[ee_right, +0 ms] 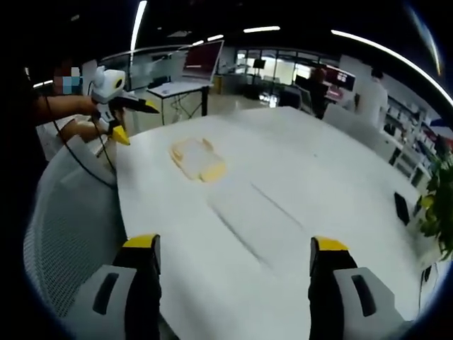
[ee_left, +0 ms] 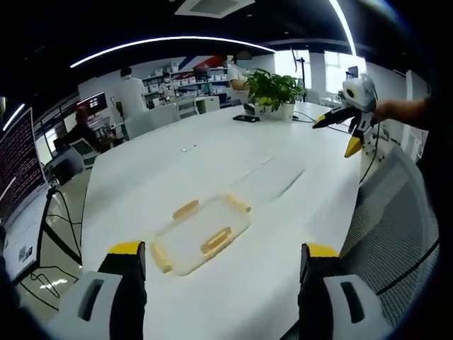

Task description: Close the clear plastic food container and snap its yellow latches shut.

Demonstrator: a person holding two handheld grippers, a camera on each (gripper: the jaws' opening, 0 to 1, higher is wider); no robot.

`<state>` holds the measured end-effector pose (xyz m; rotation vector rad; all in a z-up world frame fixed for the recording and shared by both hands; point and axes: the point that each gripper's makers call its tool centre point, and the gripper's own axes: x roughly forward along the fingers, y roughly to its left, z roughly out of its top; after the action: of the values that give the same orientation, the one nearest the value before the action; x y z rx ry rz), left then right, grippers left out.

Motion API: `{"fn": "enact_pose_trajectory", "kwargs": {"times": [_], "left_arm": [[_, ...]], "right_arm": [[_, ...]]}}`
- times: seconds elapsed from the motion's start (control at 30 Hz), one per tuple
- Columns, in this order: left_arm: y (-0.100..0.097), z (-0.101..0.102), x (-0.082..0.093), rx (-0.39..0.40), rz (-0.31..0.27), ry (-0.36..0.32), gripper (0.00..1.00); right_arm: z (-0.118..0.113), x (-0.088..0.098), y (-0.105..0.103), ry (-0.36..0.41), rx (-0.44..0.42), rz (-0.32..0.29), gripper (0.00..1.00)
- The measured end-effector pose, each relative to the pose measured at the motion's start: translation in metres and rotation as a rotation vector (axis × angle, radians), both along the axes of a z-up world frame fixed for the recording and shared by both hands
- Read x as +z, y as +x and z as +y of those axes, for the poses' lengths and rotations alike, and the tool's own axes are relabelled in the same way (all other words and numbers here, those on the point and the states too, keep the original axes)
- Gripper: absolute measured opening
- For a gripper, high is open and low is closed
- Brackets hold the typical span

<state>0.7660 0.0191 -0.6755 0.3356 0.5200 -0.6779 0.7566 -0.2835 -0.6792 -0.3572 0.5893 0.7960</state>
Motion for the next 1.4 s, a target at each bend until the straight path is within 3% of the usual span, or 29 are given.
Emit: {"fn": "enact_pose_trajectory", "kwargs": {"times": [0.67, 1.4], "left_arm": [[0.021, 0.019, -0.020, -0.063, 0.050, 0.071, 0.79], [0.045, 0.032, -0.050, -0.201, 0.121, 0.188, 0.68]], "right_arm": [[0.041, -0.004, 0.030, -0.033, 0.172, 0.003, 0.75], [0.092, -0.016, 0.064, -0.072, 0.329, 0.007, 0.65]]}}
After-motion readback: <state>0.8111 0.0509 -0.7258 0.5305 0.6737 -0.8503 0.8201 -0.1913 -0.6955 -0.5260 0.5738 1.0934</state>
